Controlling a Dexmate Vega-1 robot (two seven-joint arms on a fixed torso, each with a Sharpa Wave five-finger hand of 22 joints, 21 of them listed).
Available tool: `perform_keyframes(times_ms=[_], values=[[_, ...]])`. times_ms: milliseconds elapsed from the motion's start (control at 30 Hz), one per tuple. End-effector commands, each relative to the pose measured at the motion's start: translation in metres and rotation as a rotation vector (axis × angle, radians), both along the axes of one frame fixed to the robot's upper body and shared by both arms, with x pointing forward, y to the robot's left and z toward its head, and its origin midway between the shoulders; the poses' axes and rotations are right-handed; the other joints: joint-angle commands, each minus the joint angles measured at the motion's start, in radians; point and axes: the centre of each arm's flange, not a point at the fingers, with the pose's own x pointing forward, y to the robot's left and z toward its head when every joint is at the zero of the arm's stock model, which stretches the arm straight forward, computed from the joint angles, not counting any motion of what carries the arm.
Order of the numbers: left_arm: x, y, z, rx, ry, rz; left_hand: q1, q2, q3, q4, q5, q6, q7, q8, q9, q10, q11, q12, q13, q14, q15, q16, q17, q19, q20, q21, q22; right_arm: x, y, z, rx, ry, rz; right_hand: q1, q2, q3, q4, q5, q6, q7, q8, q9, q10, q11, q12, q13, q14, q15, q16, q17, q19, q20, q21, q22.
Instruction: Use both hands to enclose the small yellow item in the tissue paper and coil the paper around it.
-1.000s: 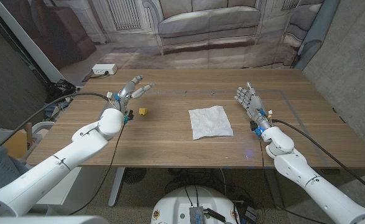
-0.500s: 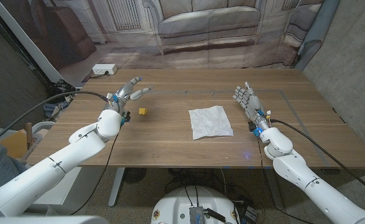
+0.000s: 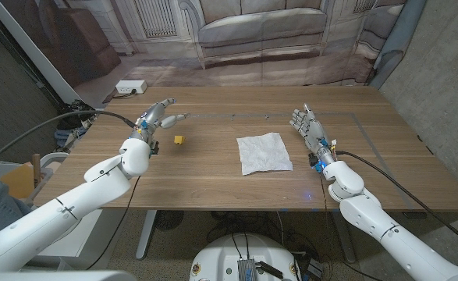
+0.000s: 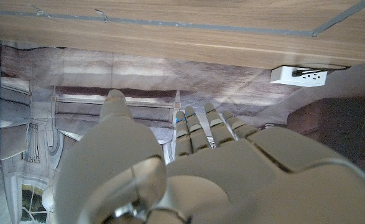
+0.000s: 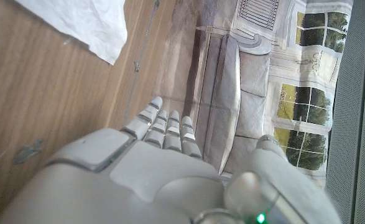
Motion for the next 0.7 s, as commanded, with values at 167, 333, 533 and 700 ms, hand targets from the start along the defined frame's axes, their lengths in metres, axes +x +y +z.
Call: perform_keyframes(times_ms=[167, 333, 533, 700], values=[[-0.002, 0.005, 0.004, 0.112, 0.041, 0.058, 0.027, 0.001, 0.003, -0.020, 0.002, 0.029, -0.009, 0.009, 0.004, 0.031, -0.013, 0.004, 0.002, 0.032, -0.054, 0.005, 0.004, -0.001, 0.006, 0.004, 0.001, -0.002, 0.009, 0.000, -0.008, 0.016, 0.000, 0.012, 0.003, 0.004, -0.009, -0.004, 0.003, -0.005, 0.005, 0.001, -0.003, -0.002, 0.003, 0.004, -0.007, 0.003, 0.002, 0.006, -0.004, -0.002, 0.003, 0.004], [0.001, 0.006, 0.008, 0.150, 0.067, 0.066, 0.038, -0.001, 0.005, -0.025, 0.003, 0.048, -0.013, 0.012, 0.004, 0.044, -0.020, 0.004, 0.002, 0.041, -0.058, 0.004, 0.004, 0.002, 0.004, 0.004, 0.000, -0.004, 0.009, -0.001, -0.002, 0.019, -0.004, 0.014, 0.005, 0.005, -0.010, -0.004, 0.006, -0.002, 0.006, 0.001, -0.003, -0.001, 0.003, 0.004, -0.007, 0.002, 0.003, 0.006, -0.004, -0.002, 0.003, 0.004], [0.003, 0.006, 0.011, 0.185, 0.087, 0.091, 0.068, -0.002, 0.011, -0.038, 0.004, 0.047, -0.024, 0.001, 0.004, 0.045, -0.034, -0.007, 0.004, 0.055, -0.042, 0.001, 0.006, 0.007, 0.050, 0.003, 0.000, -0.003, 0.011, -0.004, 0.002, 0.029, -0.003, 0.015, 0.006, 0.006, -0.011, -0.005, 0.009, -0.001, 0.007, 0.001, -0.003, -0.001, 0.003, 0.004, -0.006, 0.002, 0.003, 0.005, -0.003, -0.002, 0.003, 0.004], [0.004, 0.005, 0.013, 0.218, 0.104, 0.132, 0.099, -0.004, 0.019, -0.050, 0.006, 0.032, -0.036, -0.011, 0.004, 0.038, -0.049, -0.016, 0.005, 0.068, -0.045, 0.002, 0.008, 0.021, 0.060, 0.006, 0.000, -0.001, 0.014, -0.003, 0.001, 0.031, -0.001, 0.015, 0.007, 0.006, -0.012, -0.005, 0.009, -0.002, 0.007, 0.001, -0.002, -0.001, 0.004, 0.005, -0.005, 0.000, 0.004, 0.005, -0.003, -0.002, 0.004, 0.004]])
